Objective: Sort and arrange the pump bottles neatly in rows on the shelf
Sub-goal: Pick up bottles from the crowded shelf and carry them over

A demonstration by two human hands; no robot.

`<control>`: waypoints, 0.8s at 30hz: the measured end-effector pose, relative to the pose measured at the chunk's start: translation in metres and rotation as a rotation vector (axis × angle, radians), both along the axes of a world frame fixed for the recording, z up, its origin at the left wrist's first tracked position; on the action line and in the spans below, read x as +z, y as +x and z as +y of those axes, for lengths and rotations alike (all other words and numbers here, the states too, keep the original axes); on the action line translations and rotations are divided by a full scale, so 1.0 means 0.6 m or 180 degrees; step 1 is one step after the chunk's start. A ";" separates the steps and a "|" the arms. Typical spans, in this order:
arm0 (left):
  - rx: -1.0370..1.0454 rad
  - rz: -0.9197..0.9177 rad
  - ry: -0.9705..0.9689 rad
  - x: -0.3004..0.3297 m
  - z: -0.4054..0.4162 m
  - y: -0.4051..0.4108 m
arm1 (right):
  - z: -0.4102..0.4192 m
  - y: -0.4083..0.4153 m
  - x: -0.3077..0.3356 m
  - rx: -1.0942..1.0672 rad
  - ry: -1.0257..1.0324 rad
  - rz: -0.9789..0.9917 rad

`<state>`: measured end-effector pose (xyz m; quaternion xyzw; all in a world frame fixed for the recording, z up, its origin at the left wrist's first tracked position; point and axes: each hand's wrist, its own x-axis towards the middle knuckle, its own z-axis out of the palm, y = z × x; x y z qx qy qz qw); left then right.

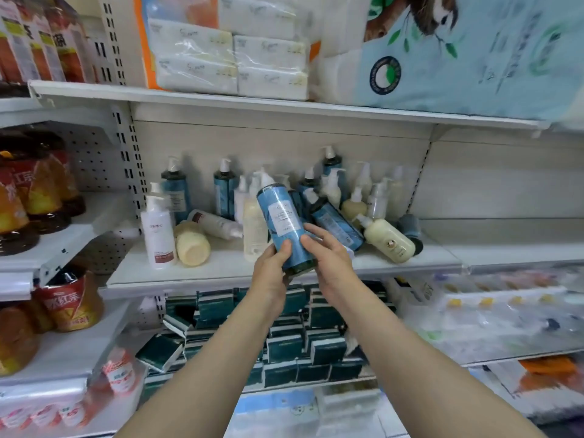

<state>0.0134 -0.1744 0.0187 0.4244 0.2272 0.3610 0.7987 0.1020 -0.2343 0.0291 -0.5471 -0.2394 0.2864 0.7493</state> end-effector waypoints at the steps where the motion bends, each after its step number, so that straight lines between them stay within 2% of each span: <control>1: -0.0050 -0.0004 0.0042 0.005 -0.016 0.012 | -0.018 0.010 0.006 -0.0036 0.0017 -0.0051; 11: -0.0407 -0.0028 0.0434 0.030 -0.170 0.156 | -0.199 0.116 0.043 -0.0725 0.0139 -0.0746; 17: -0.0634 0.0020 0.0487 0.020 -0.263 0.236 | -0.308 0.169 0.042 -0.1082 0.0052 -0.0687; 24: -0.0461 0.0213 0.0751 0.012 -0.311 0.302 | -0.360 0.233 0.032 -0.1338 -0.0025 -0.0590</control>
